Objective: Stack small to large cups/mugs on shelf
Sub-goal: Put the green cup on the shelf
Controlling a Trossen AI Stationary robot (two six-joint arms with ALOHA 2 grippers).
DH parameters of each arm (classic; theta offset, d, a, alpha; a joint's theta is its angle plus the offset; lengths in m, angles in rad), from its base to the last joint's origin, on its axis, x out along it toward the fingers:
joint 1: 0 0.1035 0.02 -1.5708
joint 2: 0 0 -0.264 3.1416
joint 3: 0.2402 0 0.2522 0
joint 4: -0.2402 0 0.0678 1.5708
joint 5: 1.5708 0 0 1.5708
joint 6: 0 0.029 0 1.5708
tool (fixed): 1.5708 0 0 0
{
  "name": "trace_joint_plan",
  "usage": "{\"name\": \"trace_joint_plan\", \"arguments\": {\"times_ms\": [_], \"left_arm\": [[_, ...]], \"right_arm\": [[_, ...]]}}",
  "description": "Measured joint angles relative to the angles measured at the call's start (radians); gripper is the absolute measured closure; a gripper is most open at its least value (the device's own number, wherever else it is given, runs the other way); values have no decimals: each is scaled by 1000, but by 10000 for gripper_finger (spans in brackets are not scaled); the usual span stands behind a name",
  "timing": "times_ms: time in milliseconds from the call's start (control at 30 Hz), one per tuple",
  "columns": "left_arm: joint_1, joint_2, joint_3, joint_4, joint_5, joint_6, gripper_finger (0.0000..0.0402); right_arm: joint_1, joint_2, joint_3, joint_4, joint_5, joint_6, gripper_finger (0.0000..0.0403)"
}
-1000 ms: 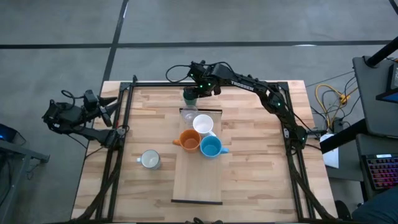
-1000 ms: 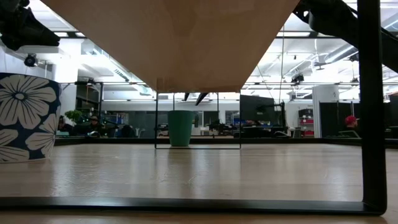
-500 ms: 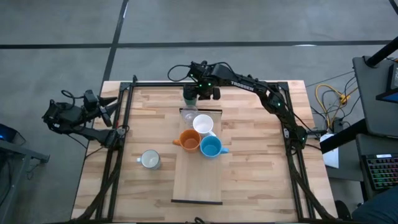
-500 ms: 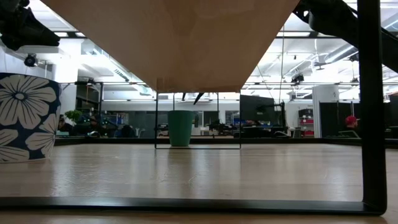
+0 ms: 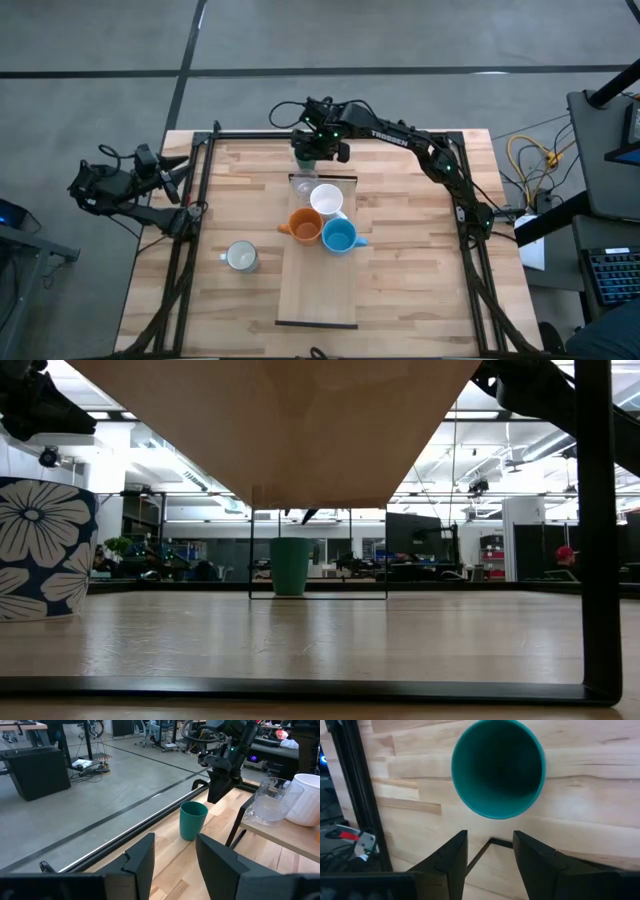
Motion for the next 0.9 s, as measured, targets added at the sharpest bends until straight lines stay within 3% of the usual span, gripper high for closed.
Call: {"name": "trace_joint_plan", "arguments": {"times_ms": [900], "left_arm": [[0, 0, 0, 0, 0, 0, 272]], "right_arm": [[-2, -1, -95, 30, 57, 35, 252]]}}
